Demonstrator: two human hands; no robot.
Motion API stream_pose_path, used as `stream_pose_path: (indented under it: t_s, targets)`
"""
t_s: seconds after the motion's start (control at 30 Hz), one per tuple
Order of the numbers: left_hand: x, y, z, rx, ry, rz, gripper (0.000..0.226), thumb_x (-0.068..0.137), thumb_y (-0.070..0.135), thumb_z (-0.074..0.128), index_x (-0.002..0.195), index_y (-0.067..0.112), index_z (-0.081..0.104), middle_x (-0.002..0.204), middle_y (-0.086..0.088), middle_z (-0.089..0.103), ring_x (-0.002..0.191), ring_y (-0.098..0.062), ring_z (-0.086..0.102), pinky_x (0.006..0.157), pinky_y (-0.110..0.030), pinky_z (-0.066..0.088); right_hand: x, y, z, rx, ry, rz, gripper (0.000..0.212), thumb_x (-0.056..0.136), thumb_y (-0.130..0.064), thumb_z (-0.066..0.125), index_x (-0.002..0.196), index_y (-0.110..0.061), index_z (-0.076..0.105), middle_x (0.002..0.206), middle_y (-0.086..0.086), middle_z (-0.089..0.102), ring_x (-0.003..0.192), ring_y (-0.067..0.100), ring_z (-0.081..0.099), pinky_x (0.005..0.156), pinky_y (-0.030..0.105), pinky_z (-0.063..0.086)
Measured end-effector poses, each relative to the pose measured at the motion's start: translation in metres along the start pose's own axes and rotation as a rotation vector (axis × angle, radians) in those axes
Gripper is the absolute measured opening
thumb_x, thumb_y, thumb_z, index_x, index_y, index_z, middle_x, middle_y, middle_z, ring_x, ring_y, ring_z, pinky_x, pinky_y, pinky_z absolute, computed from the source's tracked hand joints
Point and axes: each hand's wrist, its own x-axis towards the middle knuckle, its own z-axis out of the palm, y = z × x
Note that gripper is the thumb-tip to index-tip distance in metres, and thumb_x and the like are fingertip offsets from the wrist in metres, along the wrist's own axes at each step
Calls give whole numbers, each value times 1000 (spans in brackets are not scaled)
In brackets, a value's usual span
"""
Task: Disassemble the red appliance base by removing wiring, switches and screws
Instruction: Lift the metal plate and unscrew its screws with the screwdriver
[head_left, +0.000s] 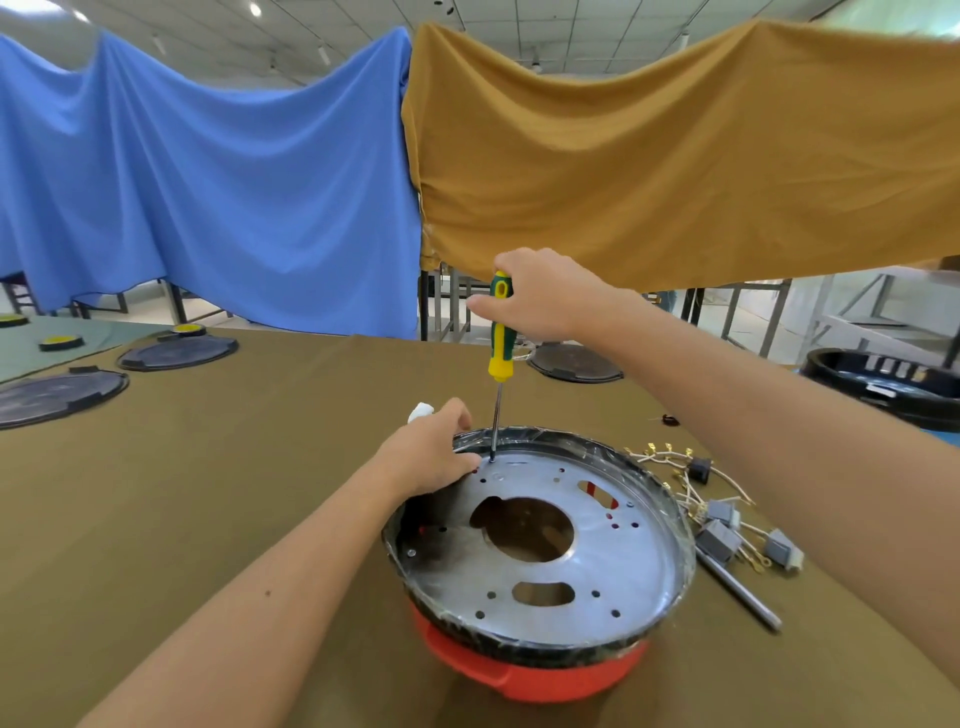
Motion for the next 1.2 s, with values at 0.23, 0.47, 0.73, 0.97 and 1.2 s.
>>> stream_pose_path:
  t_s: [0.23,0.47,0.73,0.97,1.2]
  targets:
    - [2,9,-9,130,-262,-166,96,80,67,63,150,11,29,150,-7,41,132,-28,44,103,-36,38,10,-15,-17,-500,-79,-16,50,97,-59,44,74,-15,44,71,-1,49,59,16,44,50,29,26]
    - [-1,-1,2,-84,-165,-167,107,74,64,73,154,13,23,158,-5,32,141,-26,36,112,-35,31,21,-21,-26,-287,-329,-54,43,96,-48,56,80,-9,52,72,7,47,64,21,42,55,30,31]
    - [0,-4,4,-107,-144,-160,109,72,65,74,154,13,24,157,-5,33,140,-26,38,111,-36,32,23,-22,-41,11,-600,-40,14,92,-17,68,102,-22,59,114,9,60,85,17,53,69,27,49]
    - [0,-5,6,-130,-127,-179,110,70,64,75,154,14,25,157,-4,35,140,-25,38,111,-35,32,15,-27,-38,-332,-480,106,51,95,-63,46,90,-14,57,79,4,59,66,20,58,64,33,51]
    - [0,-7,6,-133,-129,-174,110,70,65,75,154,14,24,158,-4,33,141,-25,37,112,-37,31,21,-35,-36,-330,-515,47,37,100,-46,52,102,-10,56,90,8,53,69,22,57,62,29,50]
